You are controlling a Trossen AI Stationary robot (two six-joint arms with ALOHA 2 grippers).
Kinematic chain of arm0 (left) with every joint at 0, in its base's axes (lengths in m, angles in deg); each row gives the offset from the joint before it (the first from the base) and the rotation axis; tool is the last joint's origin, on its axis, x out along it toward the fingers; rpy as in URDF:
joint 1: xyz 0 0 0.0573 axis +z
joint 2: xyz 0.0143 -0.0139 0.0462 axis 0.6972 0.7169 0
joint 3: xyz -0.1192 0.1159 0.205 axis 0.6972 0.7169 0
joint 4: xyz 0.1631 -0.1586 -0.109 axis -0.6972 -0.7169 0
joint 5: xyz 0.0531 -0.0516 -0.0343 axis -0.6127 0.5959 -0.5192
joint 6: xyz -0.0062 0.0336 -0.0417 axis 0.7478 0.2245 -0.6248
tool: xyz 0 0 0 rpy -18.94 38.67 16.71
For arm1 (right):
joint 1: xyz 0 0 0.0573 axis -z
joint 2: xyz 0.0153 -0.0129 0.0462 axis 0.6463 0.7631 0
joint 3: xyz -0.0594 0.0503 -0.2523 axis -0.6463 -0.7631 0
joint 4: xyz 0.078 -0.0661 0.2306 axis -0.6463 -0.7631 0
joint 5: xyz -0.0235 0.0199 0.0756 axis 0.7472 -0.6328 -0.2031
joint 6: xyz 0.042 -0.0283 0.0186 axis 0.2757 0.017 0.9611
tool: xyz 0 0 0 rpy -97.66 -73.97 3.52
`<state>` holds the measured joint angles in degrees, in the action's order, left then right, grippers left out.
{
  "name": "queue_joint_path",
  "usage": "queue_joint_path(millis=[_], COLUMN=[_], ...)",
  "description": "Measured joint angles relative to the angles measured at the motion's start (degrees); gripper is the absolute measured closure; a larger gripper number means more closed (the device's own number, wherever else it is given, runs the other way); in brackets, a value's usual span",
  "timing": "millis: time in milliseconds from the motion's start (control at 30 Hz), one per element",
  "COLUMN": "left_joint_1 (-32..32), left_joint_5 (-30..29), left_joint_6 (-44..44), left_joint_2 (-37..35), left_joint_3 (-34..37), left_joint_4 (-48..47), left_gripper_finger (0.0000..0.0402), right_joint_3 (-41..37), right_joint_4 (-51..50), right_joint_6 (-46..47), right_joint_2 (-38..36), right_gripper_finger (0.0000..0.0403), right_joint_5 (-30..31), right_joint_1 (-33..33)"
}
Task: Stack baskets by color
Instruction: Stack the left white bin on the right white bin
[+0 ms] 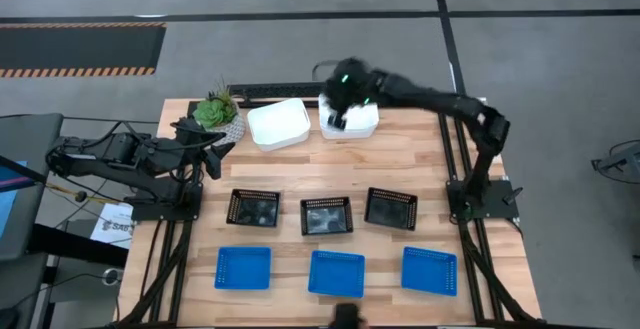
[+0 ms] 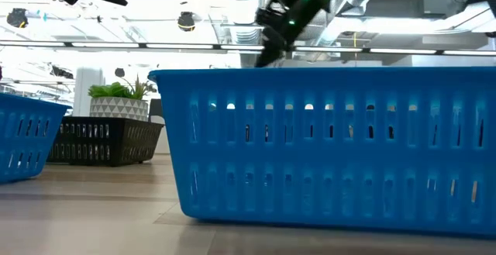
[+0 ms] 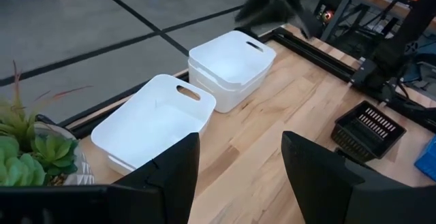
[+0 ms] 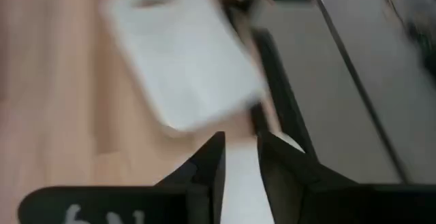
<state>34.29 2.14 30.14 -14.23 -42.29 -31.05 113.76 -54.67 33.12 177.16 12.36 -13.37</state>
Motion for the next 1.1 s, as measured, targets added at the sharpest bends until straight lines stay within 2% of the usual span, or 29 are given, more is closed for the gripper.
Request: queue_joint_path(millis=[200,367,733,833,1100], left_joint_1=[0.0,0.0,0.0,0.0,0.0], left_joint_5=[0.2,0.6,1.9,2.0,2.2], left_joint_6=[0.0,0.0,-0.7,-0.6,-0.6], left_joint_2=[0.0,0.0,0.0,0.0,0.0], left_joint_3=[0.0,0.0,0.0,0.0,0.0], left_joint_4=[-0.2,-0.3,-1.7,-1.7,-2.3], left_gripper_finger=[0.0204,0.0204,0.0204,0.0204,0.0204], right_joint_3=[0.3,7.1,30.7,34.9,41.6], right_joint_4=[9.5,7.9,-16.0,-20.6,-28.1], right_joint_6=[-10.1,-9.8,-9.7,-9.6,-9.6], right_joint_2=[6.6,13.9,30.9,34.6,40.6], right_gripper_finger=[0.0222,0.0183,0.0188,0.0189,0.0189], right_joint_5=[-0.1,0.1,0.1,0.3,6.8], right_joint_1=[-6.8,-8.3,-8.5,-8.6,-8.8])
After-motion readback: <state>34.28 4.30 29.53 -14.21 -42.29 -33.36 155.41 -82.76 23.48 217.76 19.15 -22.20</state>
